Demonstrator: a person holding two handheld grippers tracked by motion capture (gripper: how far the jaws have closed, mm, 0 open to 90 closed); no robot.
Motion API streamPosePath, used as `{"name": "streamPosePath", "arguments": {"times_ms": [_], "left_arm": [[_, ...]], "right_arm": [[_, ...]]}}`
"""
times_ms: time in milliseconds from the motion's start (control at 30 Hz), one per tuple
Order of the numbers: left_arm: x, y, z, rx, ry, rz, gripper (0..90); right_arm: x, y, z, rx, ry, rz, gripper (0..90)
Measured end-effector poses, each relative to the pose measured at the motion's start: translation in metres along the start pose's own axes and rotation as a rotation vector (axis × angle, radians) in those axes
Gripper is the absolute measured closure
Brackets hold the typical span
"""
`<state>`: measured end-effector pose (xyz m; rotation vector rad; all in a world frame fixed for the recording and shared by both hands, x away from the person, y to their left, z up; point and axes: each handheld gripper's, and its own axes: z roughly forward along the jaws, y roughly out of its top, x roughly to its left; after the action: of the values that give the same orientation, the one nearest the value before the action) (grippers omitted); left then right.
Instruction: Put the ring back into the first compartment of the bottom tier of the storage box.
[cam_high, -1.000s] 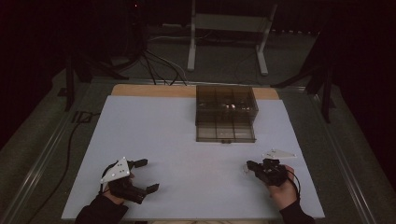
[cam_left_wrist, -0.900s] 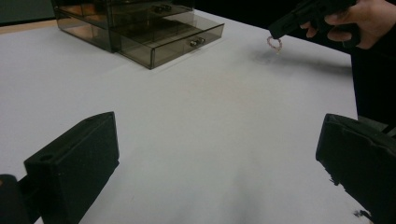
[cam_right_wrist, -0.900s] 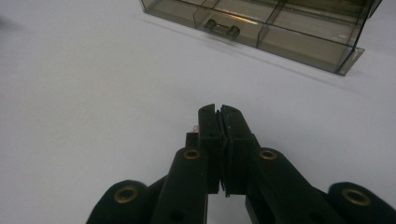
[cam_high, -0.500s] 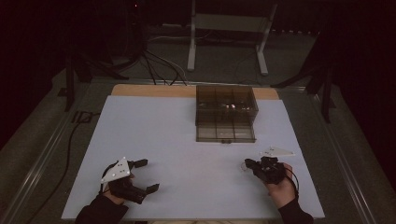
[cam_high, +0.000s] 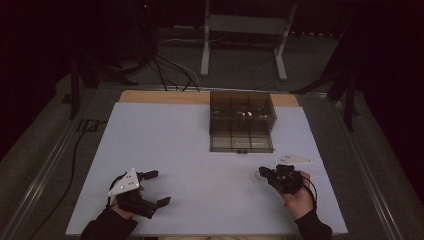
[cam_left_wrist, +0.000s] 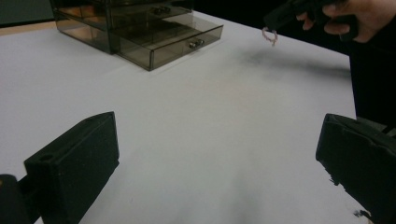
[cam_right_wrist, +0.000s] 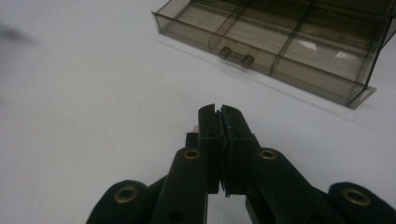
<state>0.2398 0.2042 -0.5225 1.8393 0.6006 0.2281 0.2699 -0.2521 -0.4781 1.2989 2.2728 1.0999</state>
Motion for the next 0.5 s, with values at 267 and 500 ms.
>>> {"name": "streamPosePath", "arguments": {"times_ms": [267,500], "left_arm": [[0.000,0.001,0.000,-0.007,0.003,0.003,0.6],[0.000,0.001,-0.001,-0.010,0.000,-0.002,0.6]], "right_arm": [[0.000,0.010,-0.002,-0.028,-0.008,0.000,88.5],[0.000,0.019,-0.003,-0.040,-0.006,-0.004,88.5]]}}
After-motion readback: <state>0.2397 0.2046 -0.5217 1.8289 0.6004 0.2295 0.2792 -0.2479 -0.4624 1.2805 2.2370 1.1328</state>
